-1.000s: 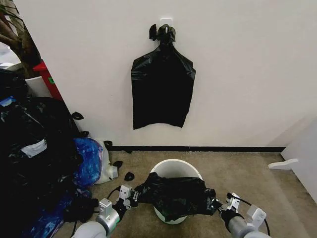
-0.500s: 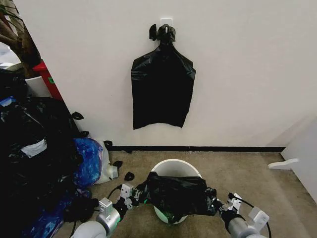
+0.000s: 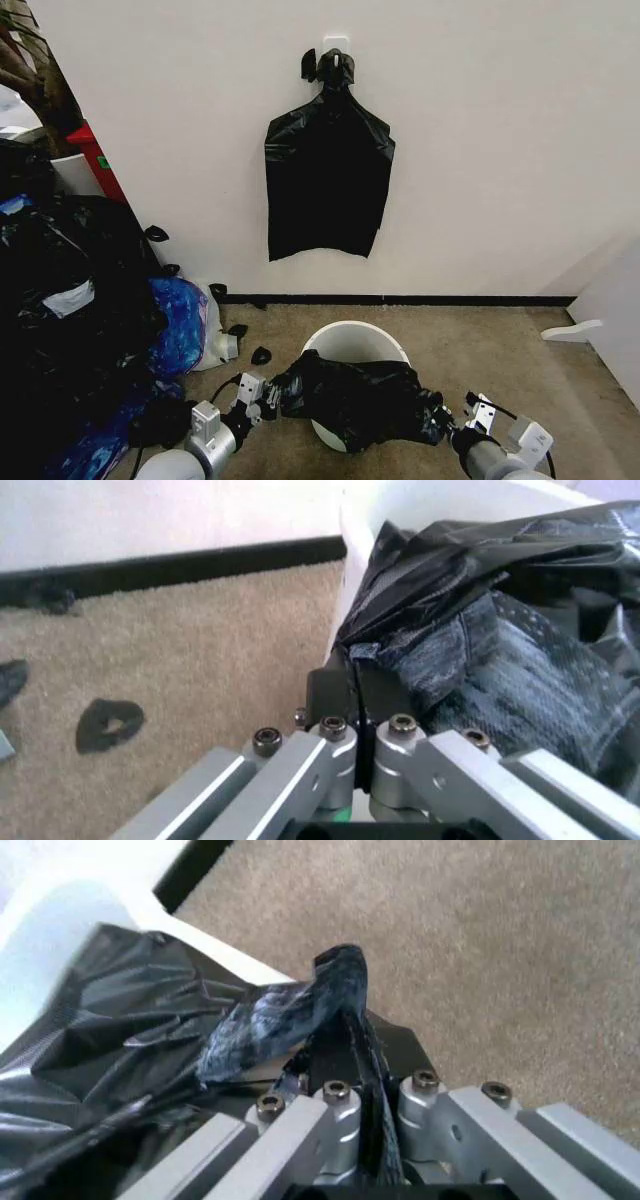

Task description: Place the garbage bag over the trash bin.

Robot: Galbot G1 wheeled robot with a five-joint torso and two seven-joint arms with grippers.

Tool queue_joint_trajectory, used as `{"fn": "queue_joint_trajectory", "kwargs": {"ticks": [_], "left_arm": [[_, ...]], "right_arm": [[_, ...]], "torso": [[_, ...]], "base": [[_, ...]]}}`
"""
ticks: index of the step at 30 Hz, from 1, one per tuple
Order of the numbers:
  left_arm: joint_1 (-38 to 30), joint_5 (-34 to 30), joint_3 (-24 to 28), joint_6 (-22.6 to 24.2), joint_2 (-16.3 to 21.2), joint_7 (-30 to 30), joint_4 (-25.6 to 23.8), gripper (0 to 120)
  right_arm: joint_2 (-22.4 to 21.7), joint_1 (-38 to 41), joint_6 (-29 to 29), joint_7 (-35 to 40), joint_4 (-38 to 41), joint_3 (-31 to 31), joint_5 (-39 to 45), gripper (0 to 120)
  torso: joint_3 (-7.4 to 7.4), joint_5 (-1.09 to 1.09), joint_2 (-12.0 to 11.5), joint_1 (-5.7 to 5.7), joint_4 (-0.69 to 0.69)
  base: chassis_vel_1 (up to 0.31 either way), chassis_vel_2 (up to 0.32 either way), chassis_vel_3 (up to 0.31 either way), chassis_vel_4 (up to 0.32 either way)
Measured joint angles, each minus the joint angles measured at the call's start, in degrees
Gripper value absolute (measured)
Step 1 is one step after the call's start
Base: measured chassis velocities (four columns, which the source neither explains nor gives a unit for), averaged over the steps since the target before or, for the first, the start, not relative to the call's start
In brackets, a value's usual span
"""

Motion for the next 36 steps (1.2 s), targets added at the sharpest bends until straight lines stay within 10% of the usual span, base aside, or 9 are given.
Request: {"fn": "queue_joint_trajectory", "kwargs": {"ticks": [36], "left_arm": [[-5.5, 1.1, 0.8, -2.6, -2.6, 1.7, 7.2, 0]], "right_arm": [[1.7, 5.7, 14.4, -27.9, -17.3, -0.7, -14.5, 0]], "torso": [[0.00, 0.00, 0.0, 0.00, -0.01]], "base": [[0.000, 0.000, 0.000, 0.000]]}}
